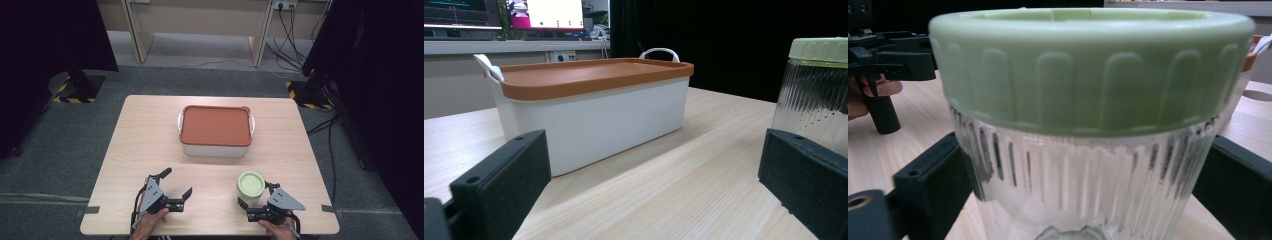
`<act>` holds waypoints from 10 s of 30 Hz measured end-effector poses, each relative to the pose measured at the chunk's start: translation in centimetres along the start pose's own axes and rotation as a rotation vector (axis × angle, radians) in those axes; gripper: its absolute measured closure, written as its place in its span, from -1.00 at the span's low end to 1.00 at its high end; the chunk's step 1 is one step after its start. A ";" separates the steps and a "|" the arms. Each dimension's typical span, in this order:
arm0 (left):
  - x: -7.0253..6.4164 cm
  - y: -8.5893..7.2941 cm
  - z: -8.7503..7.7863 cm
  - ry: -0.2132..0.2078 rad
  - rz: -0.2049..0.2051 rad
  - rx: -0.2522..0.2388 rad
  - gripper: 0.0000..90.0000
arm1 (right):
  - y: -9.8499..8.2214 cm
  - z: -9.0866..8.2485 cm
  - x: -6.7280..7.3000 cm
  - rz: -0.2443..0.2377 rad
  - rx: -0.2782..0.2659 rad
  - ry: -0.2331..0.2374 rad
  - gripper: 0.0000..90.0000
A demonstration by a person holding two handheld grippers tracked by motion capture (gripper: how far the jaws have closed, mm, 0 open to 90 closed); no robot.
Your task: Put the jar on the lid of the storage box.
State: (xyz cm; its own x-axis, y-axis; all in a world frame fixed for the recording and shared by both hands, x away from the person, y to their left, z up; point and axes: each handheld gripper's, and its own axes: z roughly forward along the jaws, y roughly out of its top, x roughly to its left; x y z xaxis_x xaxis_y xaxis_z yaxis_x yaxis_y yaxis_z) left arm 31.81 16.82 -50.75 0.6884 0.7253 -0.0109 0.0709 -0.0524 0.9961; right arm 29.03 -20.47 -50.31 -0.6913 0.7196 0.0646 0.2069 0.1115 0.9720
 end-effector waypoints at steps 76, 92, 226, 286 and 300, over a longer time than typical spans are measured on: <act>0.1 0.0 0.0 -0.004 -0.009 0.001 -1.00 | 6.9 2.9 -0.5 0.010 0.016 0.009 -0.74; 0.1 0.0 0.0 -0.008 -0.004 -0.001 -1.00 | 8.7 4.4 -0.8 0.007 0.017 0.011 -0.74; 0.0 0.0 0.0 -0.005 0.007 0.006 -1.00 | 16.7 18.9 -6.7 0.057 0.008 -0.201 -0.74; -0.1 0.0 0.0 -0.005 0.009 0.006 -1.00 | 15.0 22.6 -7.6 0.070 0.017 -0.294 -0.74; -0.1 0.0 0.0 -0.004 0.008 0.005 -1.00 | 14.7 22.3 -7.5 0.052 0.018 -0.281 -0.77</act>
State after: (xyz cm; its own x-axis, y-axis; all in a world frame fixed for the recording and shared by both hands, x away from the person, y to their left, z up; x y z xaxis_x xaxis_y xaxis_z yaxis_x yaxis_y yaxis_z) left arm 31.73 16.78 -50.74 0.6919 0.7220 -0.0033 0.0688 -0.0614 0.9957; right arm 52.73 -8.96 -41.51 -0.4608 0.8863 0.0465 0.2506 0.0797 0.9648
